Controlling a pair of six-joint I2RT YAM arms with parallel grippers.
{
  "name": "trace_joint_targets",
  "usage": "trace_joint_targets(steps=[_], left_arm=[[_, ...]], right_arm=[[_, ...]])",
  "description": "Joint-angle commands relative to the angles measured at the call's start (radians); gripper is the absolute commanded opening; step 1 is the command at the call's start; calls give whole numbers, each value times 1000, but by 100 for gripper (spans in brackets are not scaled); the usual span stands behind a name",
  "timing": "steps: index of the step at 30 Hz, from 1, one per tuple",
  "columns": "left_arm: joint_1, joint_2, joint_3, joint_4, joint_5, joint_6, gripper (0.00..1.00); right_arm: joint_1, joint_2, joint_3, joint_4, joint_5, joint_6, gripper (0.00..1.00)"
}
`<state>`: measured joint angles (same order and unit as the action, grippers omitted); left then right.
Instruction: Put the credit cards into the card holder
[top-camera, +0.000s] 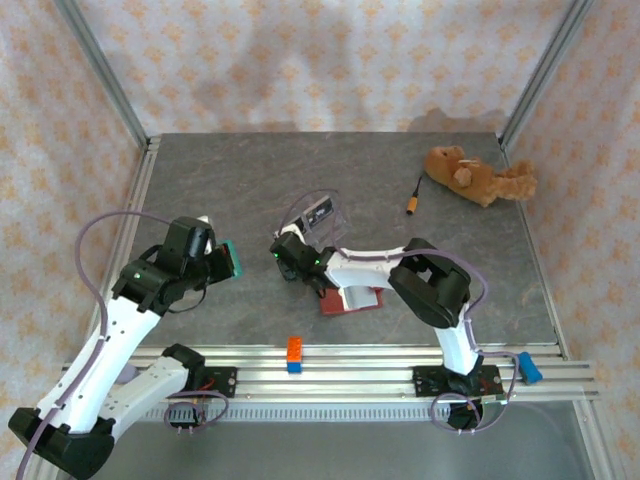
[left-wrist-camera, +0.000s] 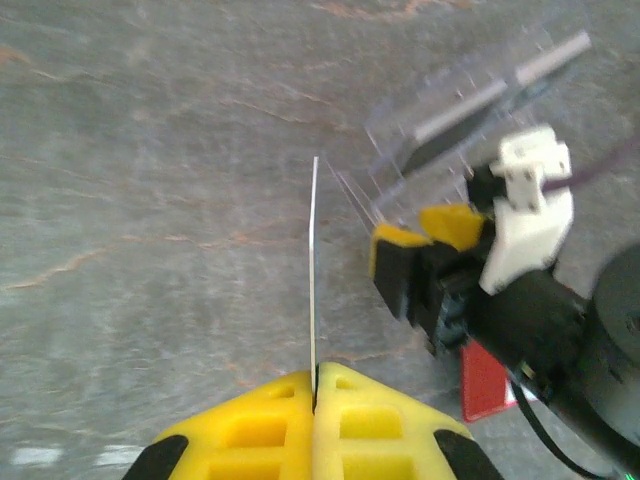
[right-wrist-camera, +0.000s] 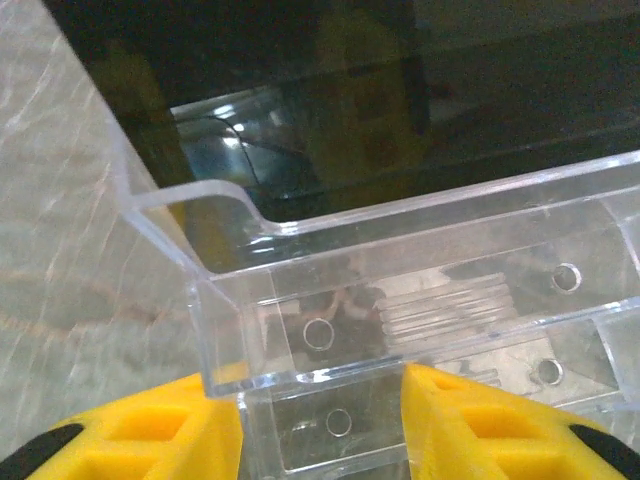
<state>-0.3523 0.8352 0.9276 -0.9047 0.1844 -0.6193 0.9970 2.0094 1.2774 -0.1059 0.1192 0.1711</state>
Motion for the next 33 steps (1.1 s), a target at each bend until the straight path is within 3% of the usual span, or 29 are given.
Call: trace_joint_targets(steps=[1,7,13,17,22,27,33], left_arm=[[6,-7,-74,137,150,-52,0],[6,-4,-123,229,257,-89,0],[-4,2,-197,383,364,-167,0],[-71,36,-229,483,370,-217,0],[-185,108,-217,529,323,-241,0],[-299,217,-231,662,283,-319,0],[-397,375,-234,840,233,-408,0]], right_arm=[[-54,24,63,-49,69,-3,43],[-104,-50,8,-60,-79,-65,53],[-124,-213,-75,-155,-57,-81,57],[-210,-389,-195,-172,-205,7,60],[-373,-540,-301,-318,-461,70,61],[-432,-564,-312,-598,-369,40,67],[-434,-601,-390,-594,-396,56,70]])
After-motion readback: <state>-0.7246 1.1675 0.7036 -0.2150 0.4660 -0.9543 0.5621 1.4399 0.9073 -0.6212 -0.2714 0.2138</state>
